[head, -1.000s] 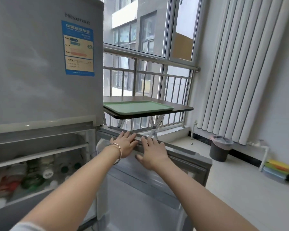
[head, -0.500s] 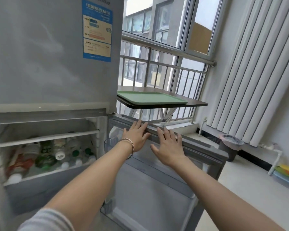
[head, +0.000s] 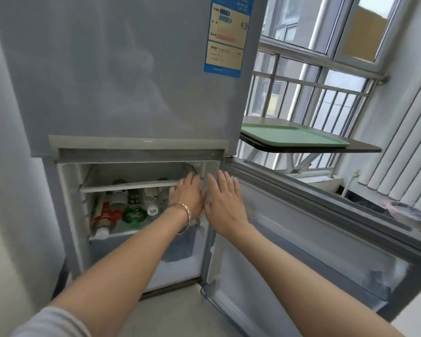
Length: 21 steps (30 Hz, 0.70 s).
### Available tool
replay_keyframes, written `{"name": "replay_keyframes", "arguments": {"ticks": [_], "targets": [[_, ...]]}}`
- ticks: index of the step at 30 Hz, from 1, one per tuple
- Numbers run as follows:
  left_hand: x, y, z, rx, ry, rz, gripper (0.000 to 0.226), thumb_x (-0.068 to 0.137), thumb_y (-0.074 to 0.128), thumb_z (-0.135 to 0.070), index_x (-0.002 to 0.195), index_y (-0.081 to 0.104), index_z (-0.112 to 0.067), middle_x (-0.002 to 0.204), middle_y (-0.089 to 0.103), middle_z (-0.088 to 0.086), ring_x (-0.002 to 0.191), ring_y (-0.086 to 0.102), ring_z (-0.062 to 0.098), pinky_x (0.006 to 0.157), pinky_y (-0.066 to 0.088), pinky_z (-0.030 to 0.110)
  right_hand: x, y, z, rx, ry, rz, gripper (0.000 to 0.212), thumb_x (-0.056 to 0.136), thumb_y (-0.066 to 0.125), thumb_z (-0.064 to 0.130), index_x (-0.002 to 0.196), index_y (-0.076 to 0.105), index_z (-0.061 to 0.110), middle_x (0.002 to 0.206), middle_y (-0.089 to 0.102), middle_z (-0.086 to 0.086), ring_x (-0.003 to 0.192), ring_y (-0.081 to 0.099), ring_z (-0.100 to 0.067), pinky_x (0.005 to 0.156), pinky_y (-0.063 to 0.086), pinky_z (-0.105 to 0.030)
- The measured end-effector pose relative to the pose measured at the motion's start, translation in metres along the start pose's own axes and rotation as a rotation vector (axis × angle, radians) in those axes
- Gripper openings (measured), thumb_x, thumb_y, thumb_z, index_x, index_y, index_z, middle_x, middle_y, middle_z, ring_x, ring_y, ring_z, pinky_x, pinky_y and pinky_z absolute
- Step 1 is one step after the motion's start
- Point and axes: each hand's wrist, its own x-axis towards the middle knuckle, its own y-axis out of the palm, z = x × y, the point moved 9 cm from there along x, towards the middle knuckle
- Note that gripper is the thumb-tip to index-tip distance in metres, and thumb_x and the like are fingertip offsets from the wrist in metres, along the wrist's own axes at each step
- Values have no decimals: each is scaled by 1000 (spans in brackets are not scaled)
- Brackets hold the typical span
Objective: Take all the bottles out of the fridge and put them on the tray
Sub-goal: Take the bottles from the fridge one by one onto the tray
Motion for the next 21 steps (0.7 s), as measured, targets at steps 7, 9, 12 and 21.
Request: {"name": "replay_keyframes", "arguments": {"ticks": [7, 9, 12, 21], "targets": [[6, 18, 76, 43, -120, 172, 45, 89, 45, -33, 130, 46, -16, 134, 51, 11, 124, 48, 31, 99, 41, 44, 19, 91, 44, 356, 12, 241, 53, 82, 50, 10, 134, 41, 11, 133, 46, -12, 123, 43, -31, 100, 41, -42], [8, 31, 86, 42, -139, 199, 40, 93, 41, -32, 129, 48, -15, 132, 53, 12, 121, 50, 31, 98, 40, 42, 20, 120, 43, 385, 62, 335, 56, 83, 52, 11, 137, 38, 12, 135, 45, -12, 122, 44, -32, 98, 43, -43], [15, 53, 98, 28, -156, 210, 39, 96, 36, -34, 126, 50, -13, 130, 56, 15, 115, 55, 32, 96, 43, 41, 23, 160, 33, 387, 120, 466, 57, 86, 56, 16, 139, 35, 13, 139, 41, -13, 125, 43, -32, 101, 42, -43], [29, 77, 128, -34, -295, 210, 39, 96, 37, -39, 126, 49, -16, 117, 64, 12, 103, 62, 29, 83, 49, 36, 54, 240, -8, 288, 240, 598, 63, 89, 56, 20, 144, 27, 15, 151, 28, -17, 138, 28, -36, 111, 33, -44]]}}
